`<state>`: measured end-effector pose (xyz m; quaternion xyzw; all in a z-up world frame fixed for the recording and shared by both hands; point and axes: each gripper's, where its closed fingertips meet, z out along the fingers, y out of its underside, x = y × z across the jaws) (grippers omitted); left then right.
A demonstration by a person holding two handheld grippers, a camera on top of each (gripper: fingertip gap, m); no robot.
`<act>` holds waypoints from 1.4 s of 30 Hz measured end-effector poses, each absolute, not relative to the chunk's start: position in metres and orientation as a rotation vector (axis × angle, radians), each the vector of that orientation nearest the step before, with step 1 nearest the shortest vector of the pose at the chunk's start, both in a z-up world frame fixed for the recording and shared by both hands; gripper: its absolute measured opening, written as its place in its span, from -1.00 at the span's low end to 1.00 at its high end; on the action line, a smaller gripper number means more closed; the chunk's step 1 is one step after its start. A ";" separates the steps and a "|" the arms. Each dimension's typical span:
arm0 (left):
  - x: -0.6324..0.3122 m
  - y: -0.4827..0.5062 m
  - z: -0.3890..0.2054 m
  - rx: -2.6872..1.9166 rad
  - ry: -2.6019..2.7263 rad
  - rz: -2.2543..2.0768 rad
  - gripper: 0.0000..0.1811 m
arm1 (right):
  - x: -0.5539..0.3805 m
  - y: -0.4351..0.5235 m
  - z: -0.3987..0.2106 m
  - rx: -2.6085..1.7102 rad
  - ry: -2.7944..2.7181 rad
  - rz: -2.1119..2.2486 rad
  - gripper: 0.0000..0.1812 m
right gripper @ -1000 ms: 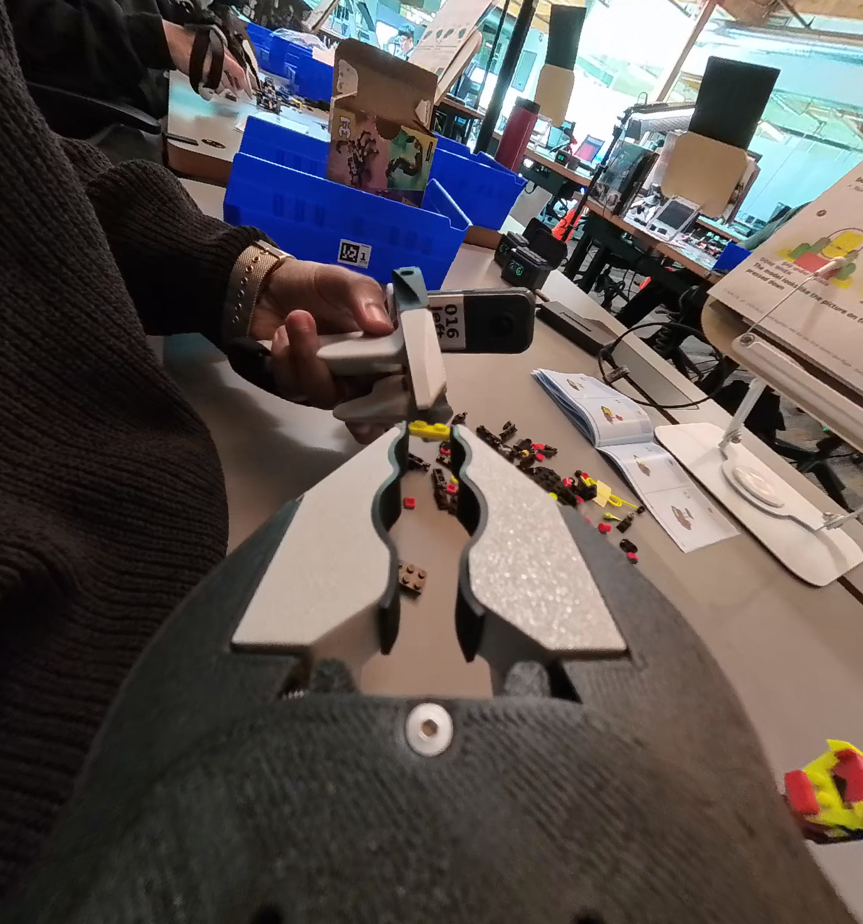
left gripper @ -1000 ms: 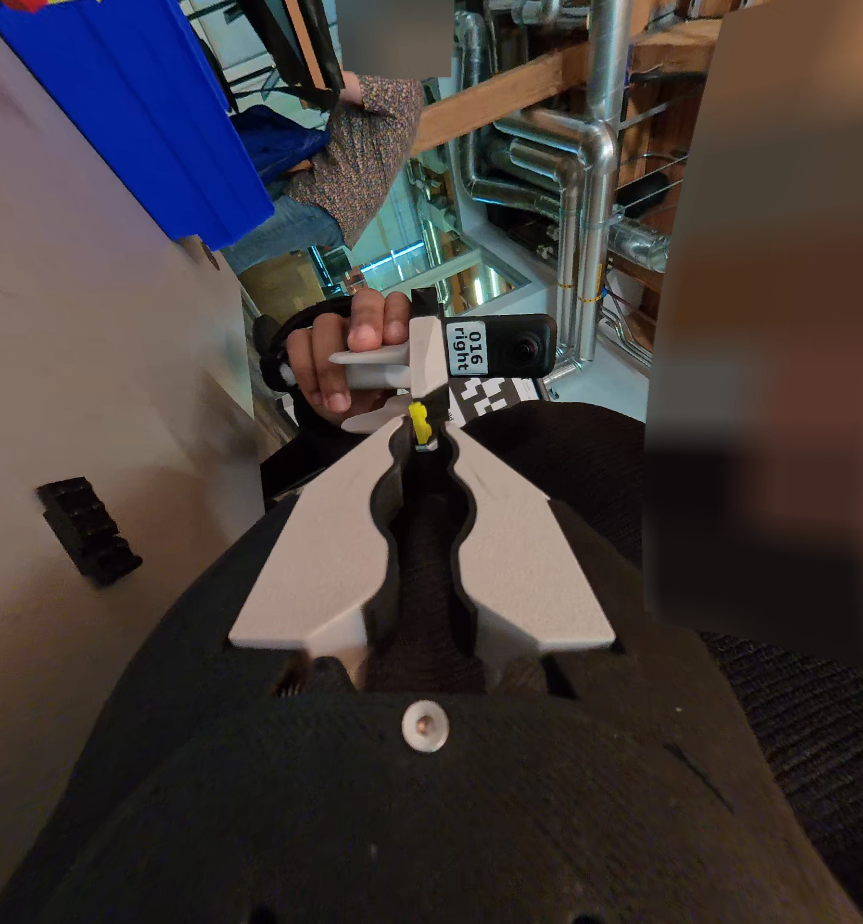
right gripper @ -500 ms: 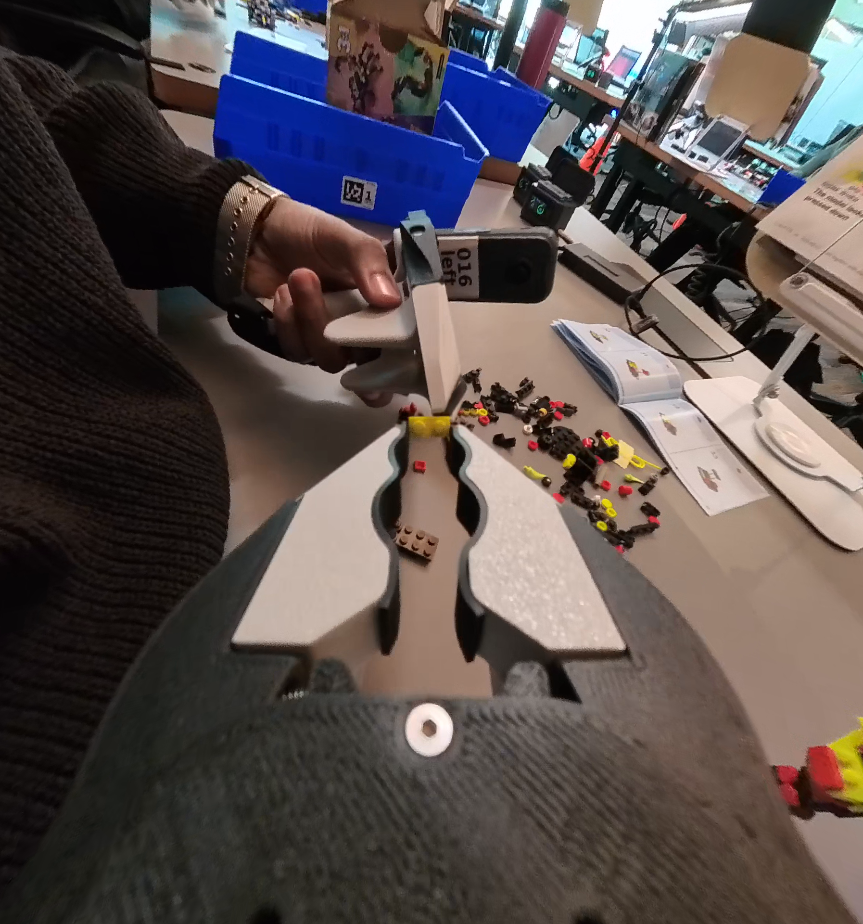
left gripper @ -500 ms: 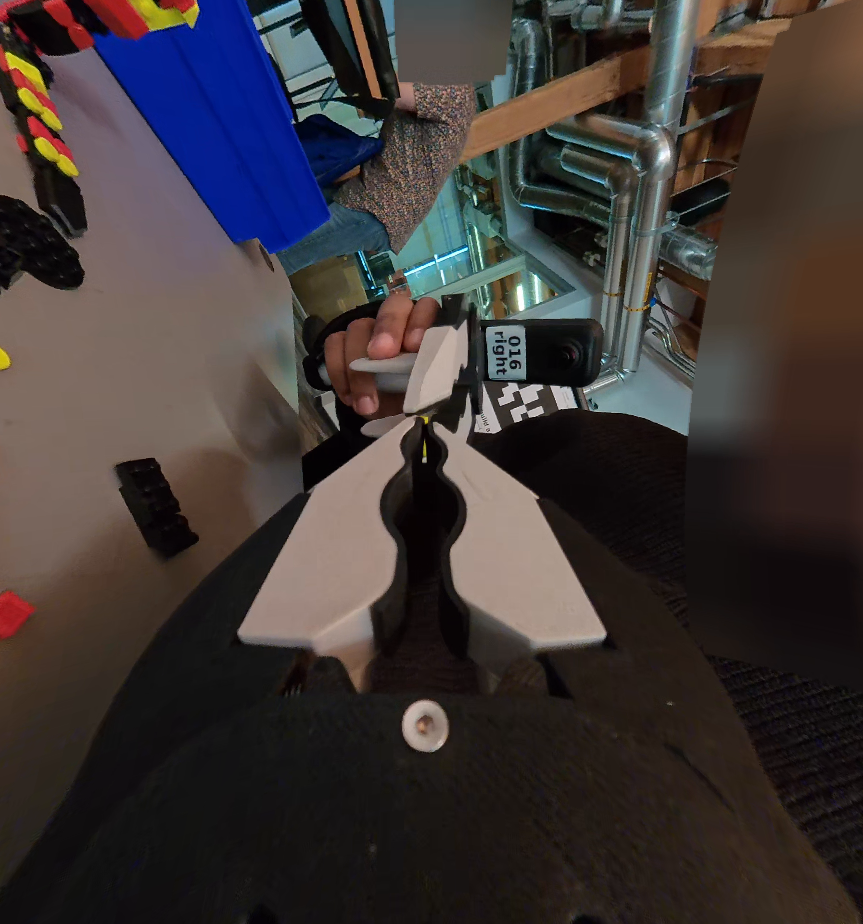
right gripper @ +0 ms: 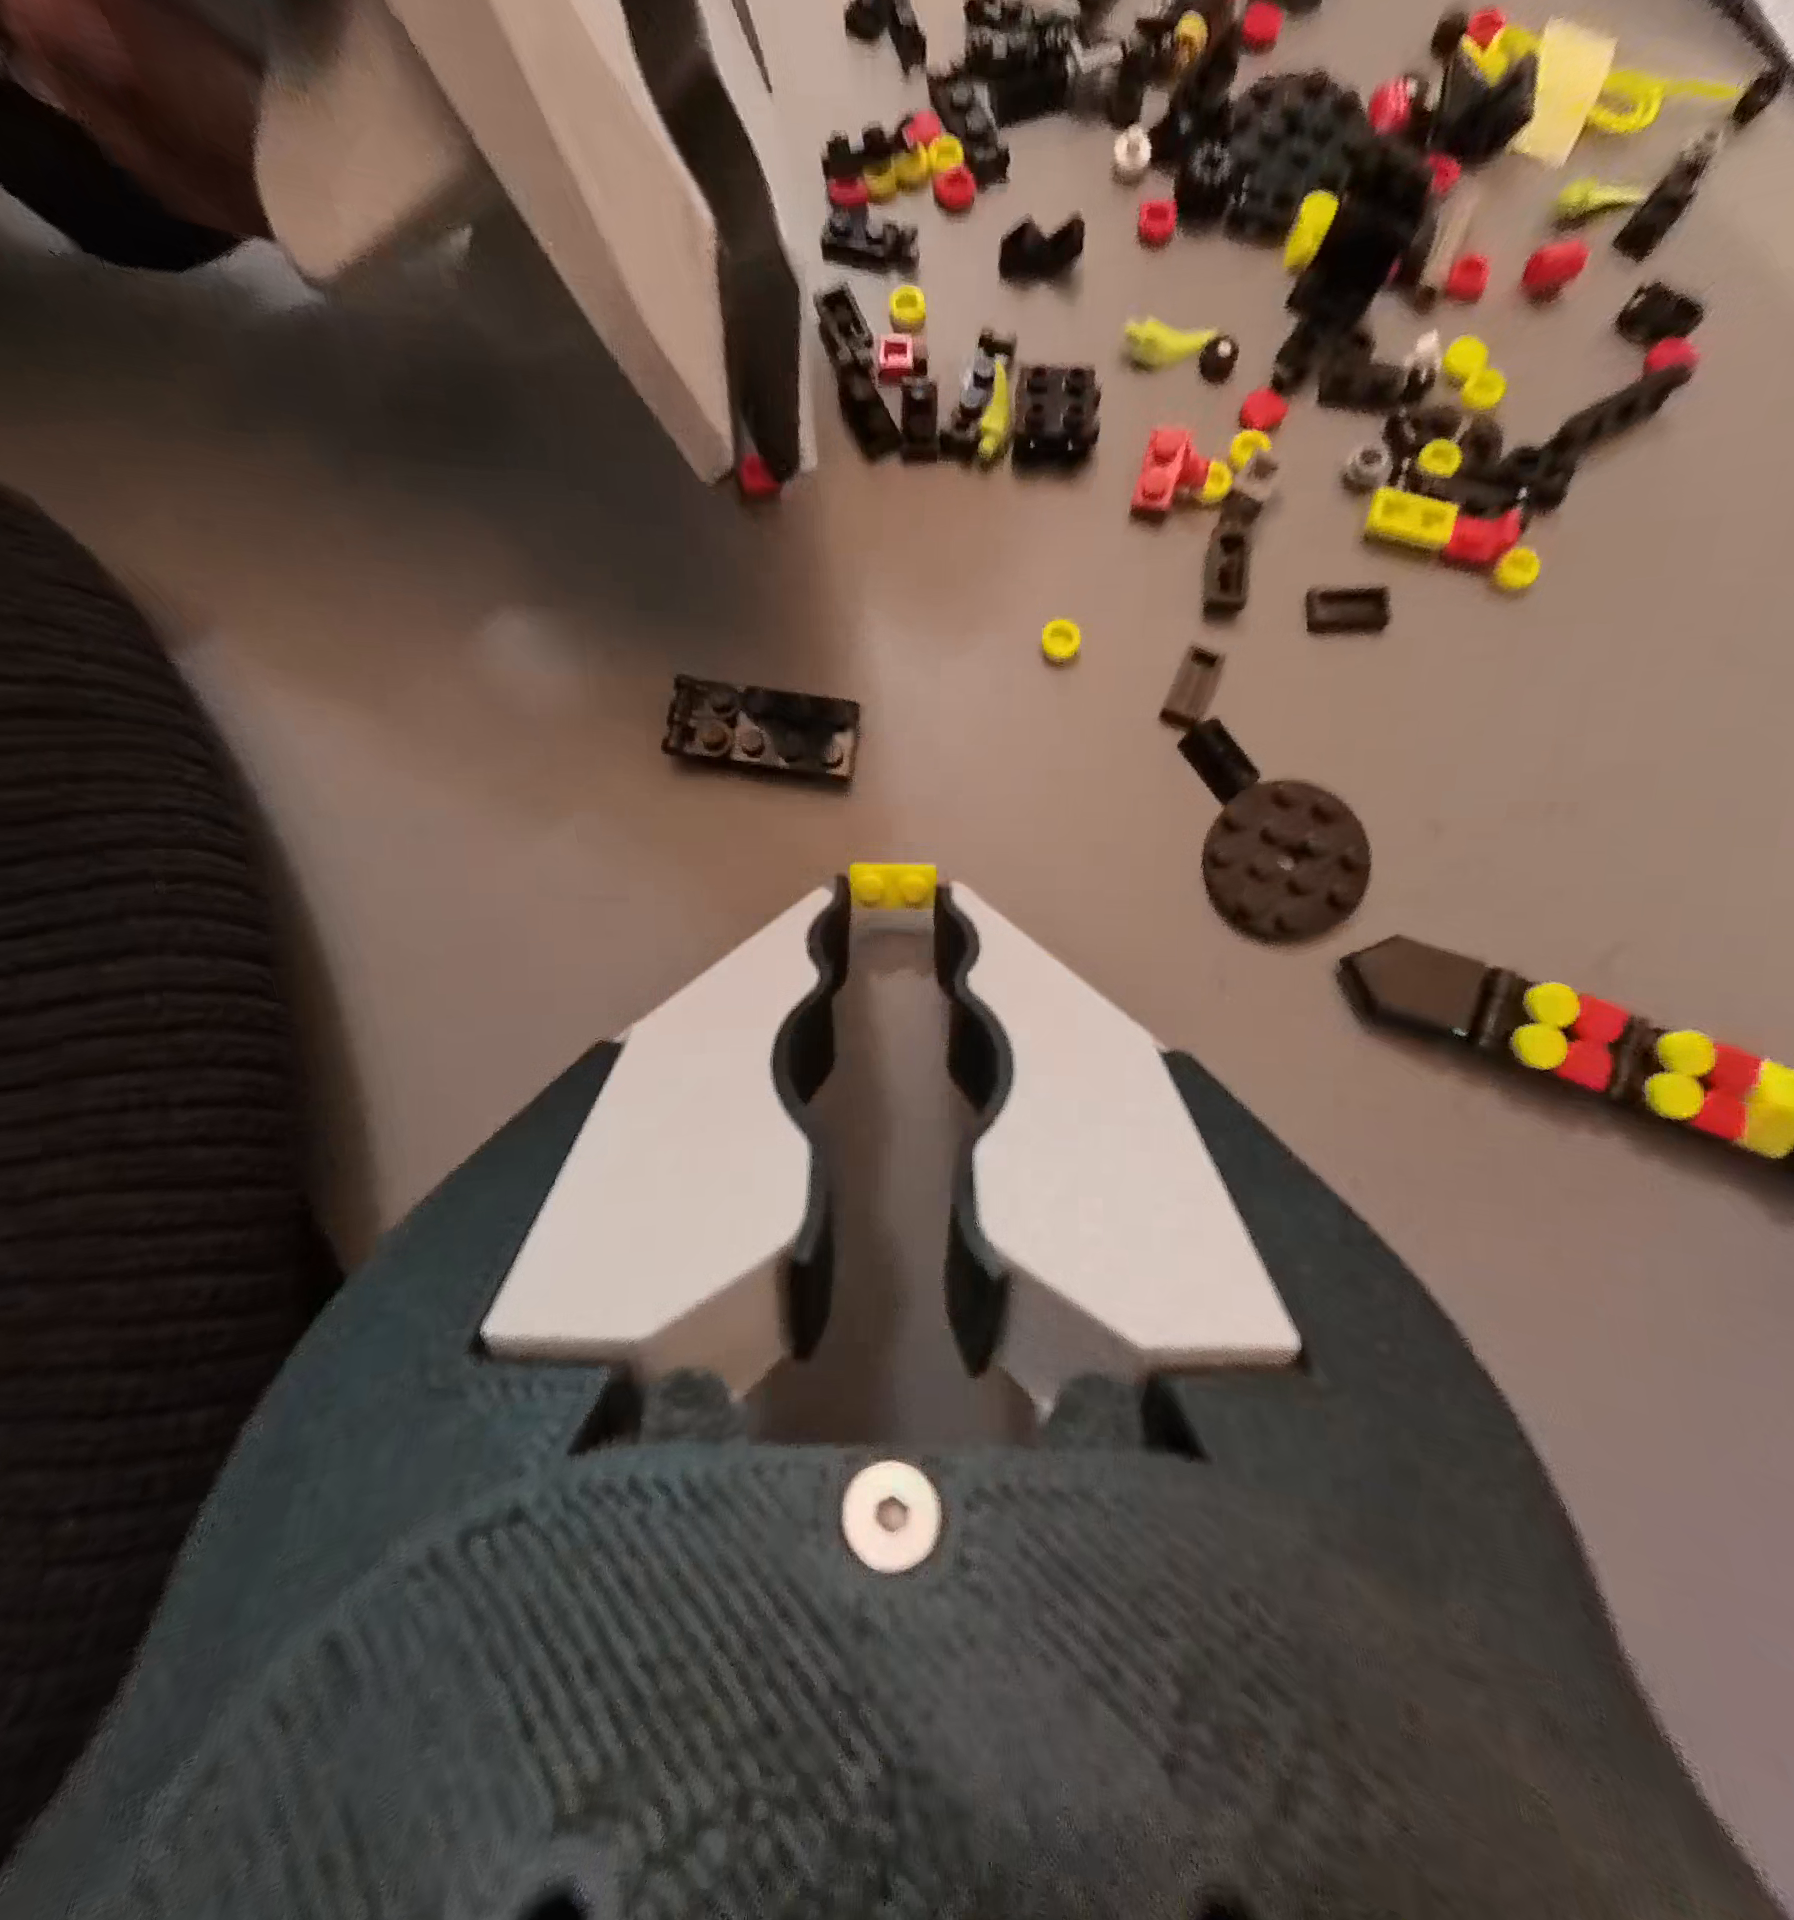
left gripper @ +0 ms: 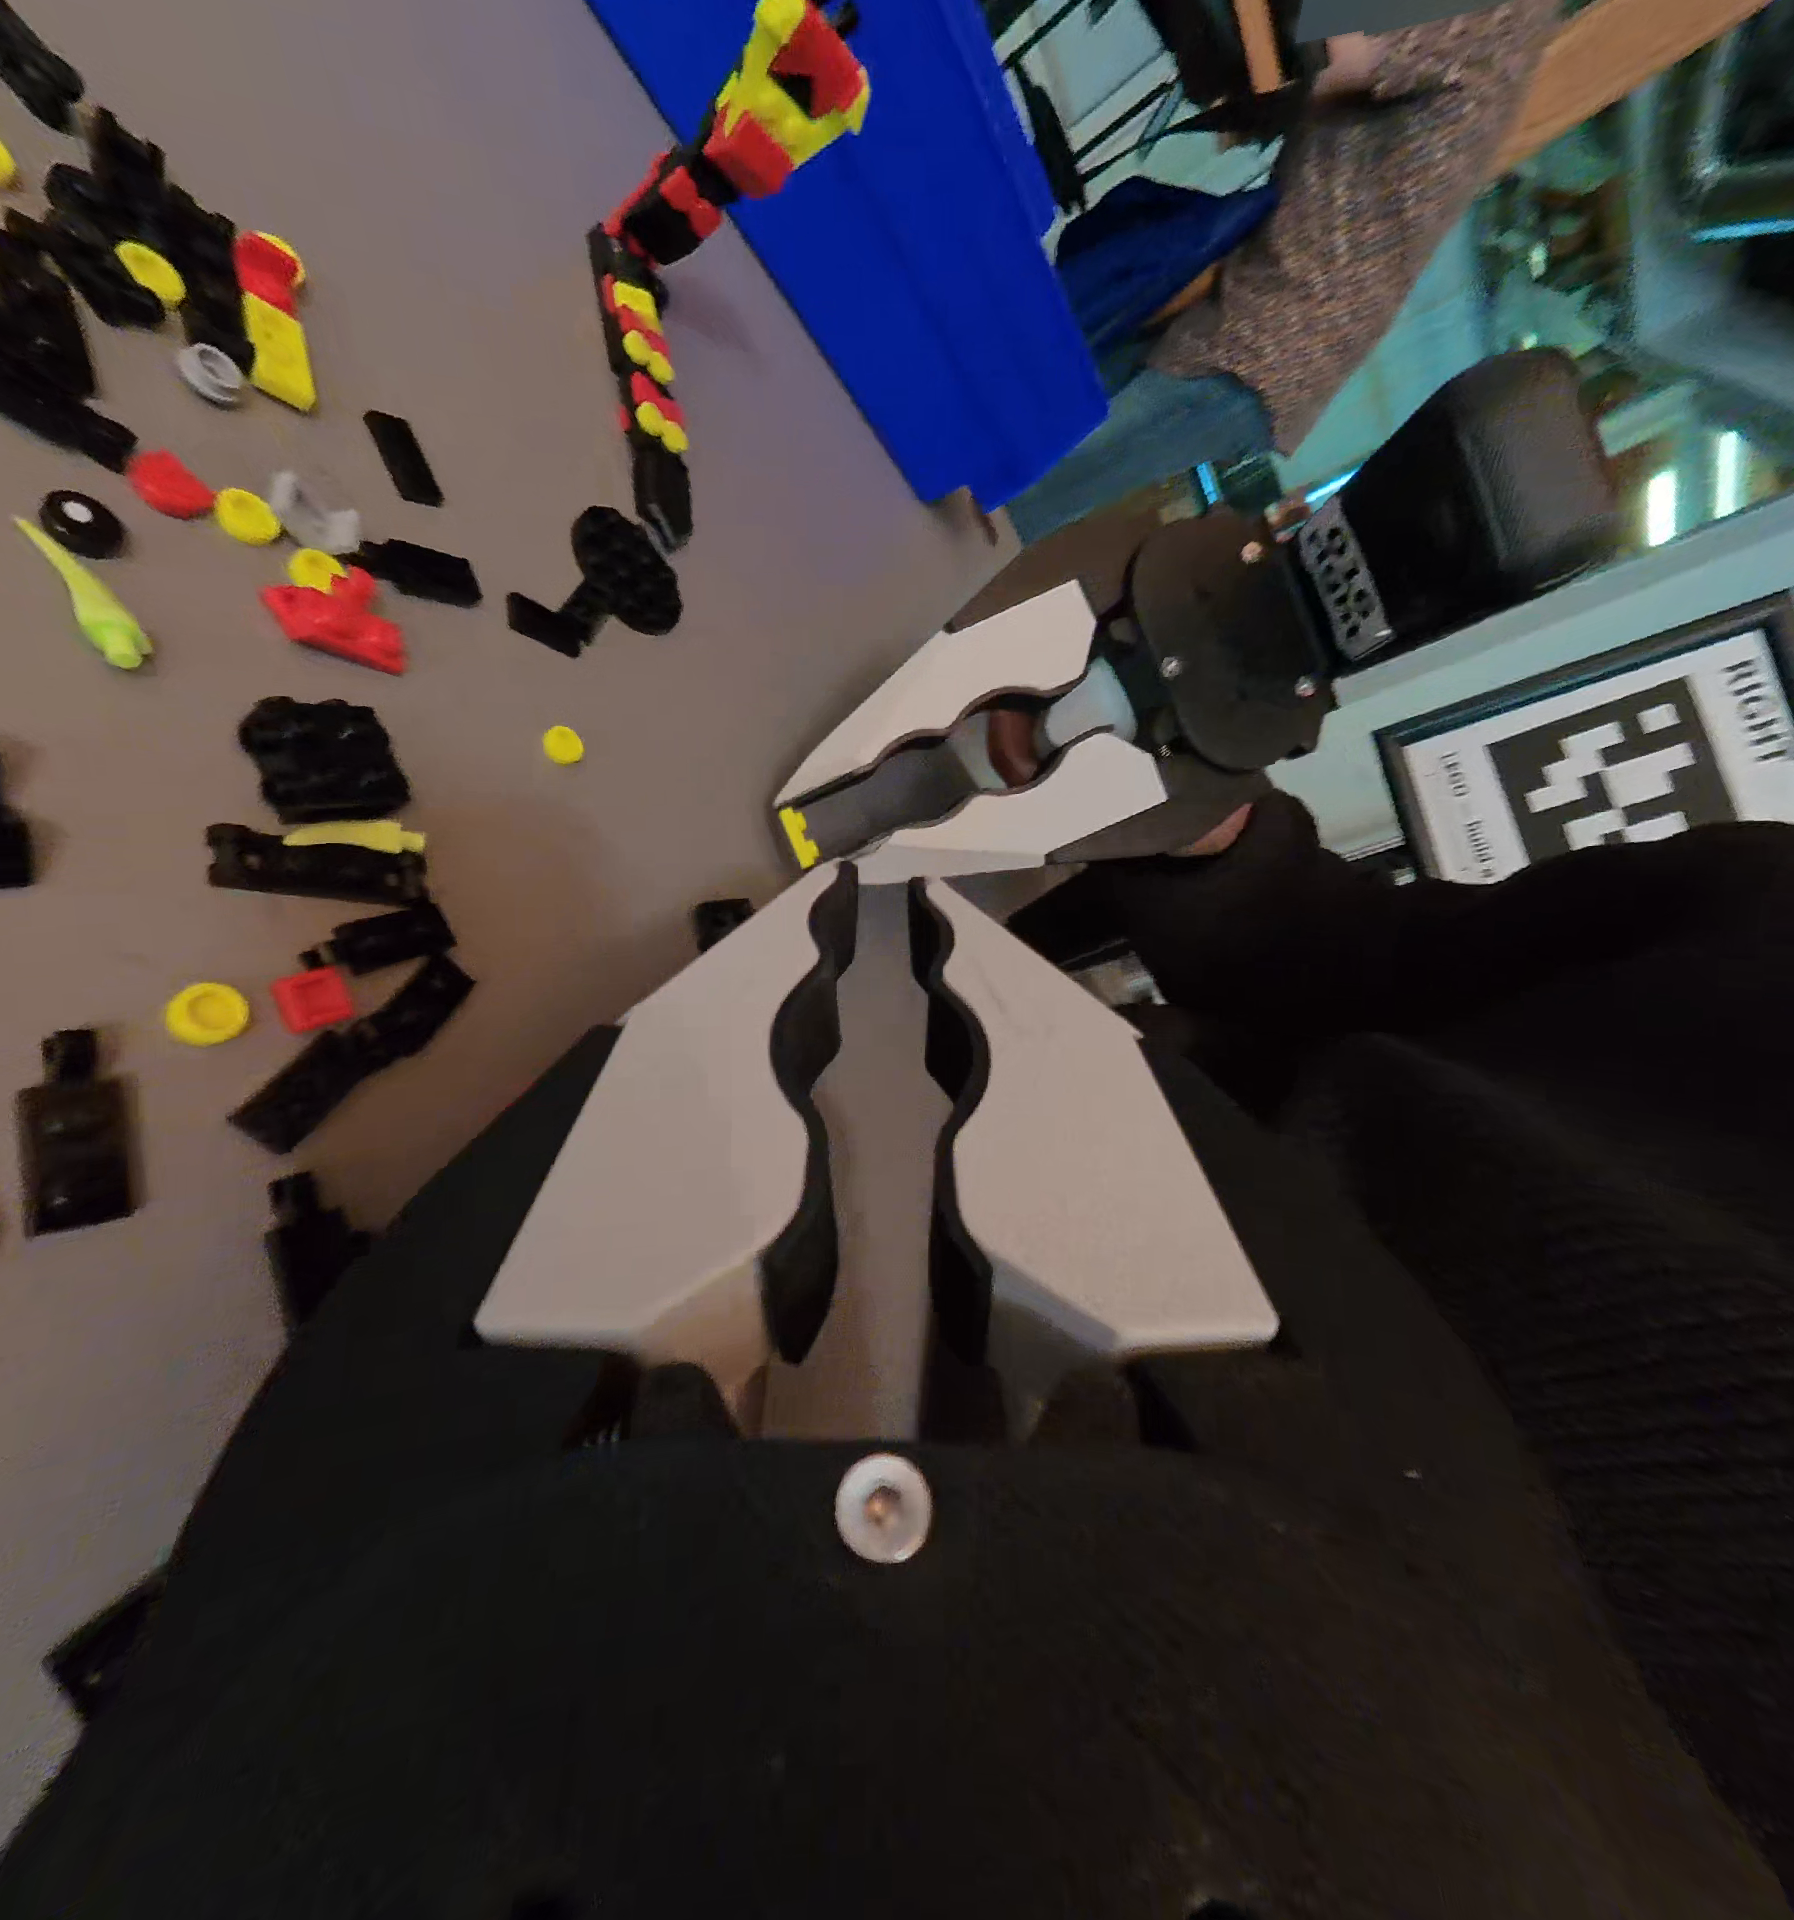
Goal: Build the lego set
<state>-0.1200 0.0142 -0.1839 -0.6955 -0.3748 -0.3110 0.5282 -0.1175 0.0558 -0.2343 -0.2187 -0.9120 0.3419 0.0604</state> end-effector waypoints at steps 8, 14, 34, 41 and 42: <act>-0.113 0.013 -0.219 -1.961 -0.851 -0.550 -0.83 | -0.118 0.058 -0.242 -0.639 -2.765 0.962 -0.83; -0.113 0.012 -0.217 -1.945 -0.856 -0.574 -0.84 | -0.116 0.052 -0.229 -0.652 -2.763 1.094 -0.61; -0.099 0.012 -0.230 -2.026 -0.854 -0.638 -0.93 | -0.120 0.045 -0.226 -0.764 -2.698 1.094 -0.84; -0.090 0.016 -0.233 -2.033 -0.847 -0.714 -0.92 | -0.101 0.023 -0.224 -0.745 -2.760 1.153 -0.85; -0.089 0.016 -0.233 -2.031 -0.848 -0.720 -0.92 | -0.100 0.023 -0.226 -0.721 -2.768 1.132 -0.85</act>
